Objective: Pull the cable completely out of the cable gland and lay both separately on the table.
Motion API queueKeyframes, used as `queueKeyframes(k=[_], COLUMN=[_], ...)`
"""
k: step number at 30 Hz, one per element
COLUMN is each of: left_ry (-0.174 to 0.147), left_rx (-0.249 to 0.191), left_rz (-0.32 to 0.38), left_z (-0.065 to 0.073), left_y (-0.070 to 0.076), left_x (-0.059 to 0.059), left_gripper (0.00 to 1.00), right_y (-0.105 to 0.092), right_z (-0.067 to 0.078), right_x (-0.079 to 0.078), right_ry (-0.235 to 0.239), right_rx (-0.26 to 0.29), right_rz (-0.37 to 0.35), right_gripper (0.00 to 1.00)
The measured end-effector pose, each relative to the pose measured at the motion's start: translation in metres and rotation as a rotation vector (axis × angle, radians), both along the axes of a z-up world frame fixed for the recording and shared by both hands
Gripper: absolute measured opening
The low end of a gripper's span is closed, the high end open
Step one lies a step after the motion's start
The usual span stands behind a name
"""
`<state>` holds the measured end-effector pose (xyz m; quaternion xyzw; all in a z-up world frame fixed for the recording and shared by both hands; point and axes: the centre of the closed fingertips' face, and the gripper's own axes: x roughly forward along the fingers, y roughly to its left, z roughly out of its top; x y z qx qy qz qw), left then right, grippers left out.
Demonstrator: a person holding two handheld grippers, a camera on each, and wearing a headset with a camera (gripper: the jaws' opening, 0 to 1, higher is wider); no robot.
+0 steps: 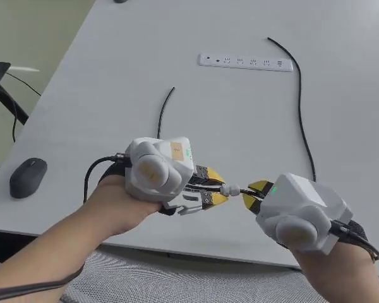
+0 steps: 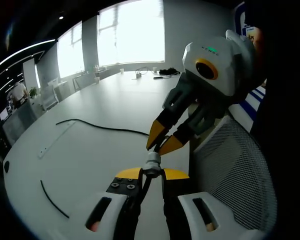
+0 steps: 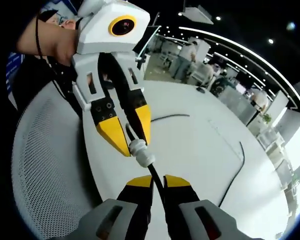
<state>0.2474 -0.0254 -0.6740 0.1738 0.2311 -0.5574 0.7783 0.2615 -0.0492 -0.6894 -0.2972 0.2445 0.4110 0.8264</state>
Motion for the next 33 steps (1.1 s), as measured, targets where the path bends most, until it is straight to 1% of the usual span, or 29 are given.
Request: queueKeyframes(k=[2, 4, 5, 6, 7, 10, 14, 16, 19, 21, 24, 28, 30, 33], left_ry=[-0.001, -0.001, 0.002, 0.006, 0.007, 0.009, 0.006, 0.009, 0.013, 0.014, 0.014, 0.011, 0.011, 0.007], left_rx=[-0.004, -0.006, -0.008, -0.011, -0.016, -0.030, -0.031, -0.034, -0.047, -0.049, -0.058, -0.062, -0.066, -0.069], left_rz=[-0.001, -0.002, -0.004, -0.003, -0.001, 0.004, 0.005, 0.011, 0.022, 0.026, 0.032, 0.035, 0.037, 0.038], left_z=[0.001, 0.002, 0.002, 0.002, 0.003, 0.005, 0.006, 0.006, 0.007, 0.008, 0.009, 0.010, 0.011, 0.012], left_y=[-0.001, -0.002, -0.002, -0.003, -0.003, -0.004, -0.004, -0.003, 0.000, 0.001, 0.001, 0.002, 0.001, 0.001], left_x=[0.000, 0.000, 0.000, -0.001, -0.001, 0.000, 0.001, 0.003, 0.004, 0.005, 0.006, 0.008, 0.008, 0.009], left_gripper=[0.15, 0.15, 0.15, 0.15, 0.15, 0.15, 0.15, 0.15, 0.15, 0.15, 0.15, 0.15, 0.15, 0.15], right_y=[0.000, -0.001, -0.001, -0.001, -0.002, -0.004, -0.007, -0.010, -0.015, -0.017, -0.024, -0.033, -0.038, -0.045], right_z=[-0.001, -0.003, -0.006, -0.005, -0.004, -0.004, -0.007, -0.009, -0.012, -0.015, -0.019, -0.027, -0.032, -0.038], right_x=[-0.001, -0.001, -0.003, -0.003, -0.001, -0.001, 0.001, 0.003, 0.006, 0.007, 0.011, 0.014, 0.015, 0.017], right_ry=[0.001, 0.021, 0.065, 0.082, 0.086, 0.085, 0.104, 0.121, 0.128, 0.141, 0.165, 0.183, 0.210, 0.232], right_rx=[0.003, 0.027, 0.068, 0.096, 0.120, 0.125, 0.142, 0.157, 0.163, 0.169, 0.198, 0.201, 0.215, 0.234], right_rz=[-0.001, -0.016, -0.045, -0.064, -0.076, -0.079, -0.098, -0.118, -0.131, -0.145, -0.182, -0.217, -0.250, -0.287], right_gripper=[0.02, 0.02, 0.02, 0.02, 0.02, 0.02, 0.02, 0.02, 0.02, 0.01, 0.01, 0.01, 0.01, 0.00])
